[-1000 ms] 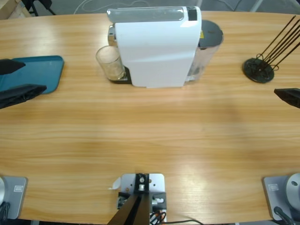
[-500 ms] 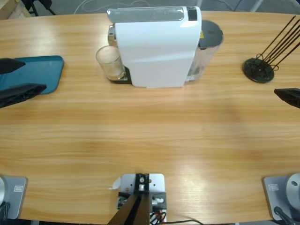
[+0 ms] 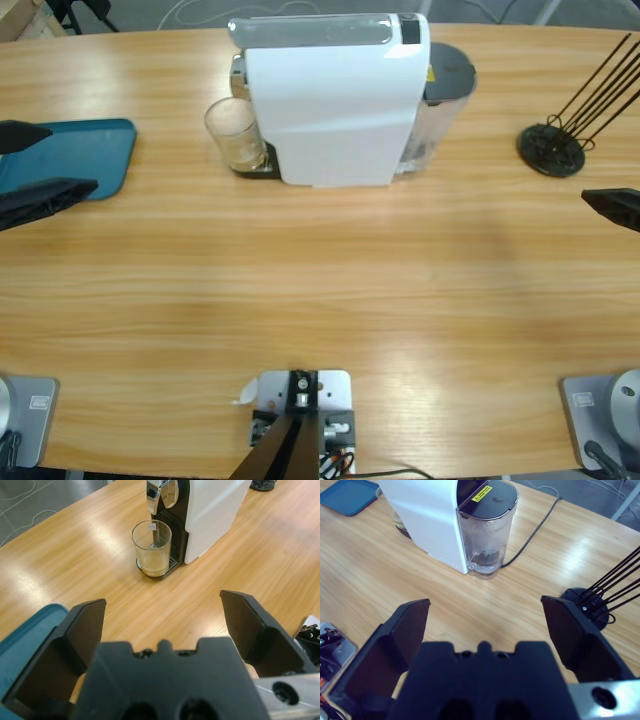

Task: Pour coffee

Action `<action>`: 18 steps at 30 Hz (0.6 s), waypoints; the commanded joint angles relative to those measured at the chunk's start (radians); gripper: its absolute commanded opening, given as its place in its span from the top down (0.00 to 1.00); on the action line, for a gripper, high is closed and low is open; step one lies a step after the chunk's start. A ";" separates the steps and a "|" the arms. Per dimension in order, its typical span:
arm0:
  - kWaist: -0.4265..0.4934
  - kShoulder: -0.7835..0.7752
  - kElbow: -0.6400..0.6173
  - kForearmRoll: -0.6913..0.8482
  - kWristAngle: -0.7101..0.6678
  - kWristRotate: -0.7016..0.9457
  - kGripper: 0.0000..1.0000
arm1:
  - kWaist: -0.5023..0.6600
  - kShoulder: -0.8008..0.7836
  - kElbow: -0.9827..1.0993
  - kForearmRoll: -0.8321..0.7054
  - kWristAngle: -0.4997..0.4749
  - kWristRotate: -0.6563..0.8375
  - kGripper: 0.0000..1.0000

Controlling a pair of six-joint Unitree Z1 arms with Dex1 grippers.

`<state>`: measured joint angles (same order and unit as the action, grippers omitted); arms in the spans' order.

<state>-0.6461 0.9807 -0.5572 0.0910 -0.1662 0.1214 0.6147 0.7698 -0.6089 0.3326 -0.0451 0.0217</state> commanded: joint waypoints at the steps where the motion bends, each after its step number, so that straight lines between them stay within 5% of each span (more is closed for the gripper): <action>1: 0.038 0.027 -0.032 0.064 0.003 0.161 0.00 | 0.008 -0.008 0.028 0.009 0.011 0.012 0.00; 5: 0.042 0.072 -0.028 0.029 -0.086 0.078 0.00 | 0.008 0.008 0.028 0.009 0.018 0.012 0.00; 11: 0.049 0.048 -0.070 0.013 0.022 -0.178 0.00 | 0.011 0.010 0.028 0.013 0.031 0.011 0.00; 15: 0.062 0.101 -0.121 0.034 0.088 -0.104 0.12 | 0.017 0.036 0.029 0.008 0.034 0.011 0.00; 18: 0.066 0.117 -0.130 0.051 0.076 -0.058 0.06 | 0.019 0.036 0.035 -0.001 0.032 0.011 0.00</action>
<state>-0.5978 1.0228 -0.6573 0.0984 -0.0947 -0.0119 0.6186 0.7704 -0.6089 0.3342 -0.0292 0.0218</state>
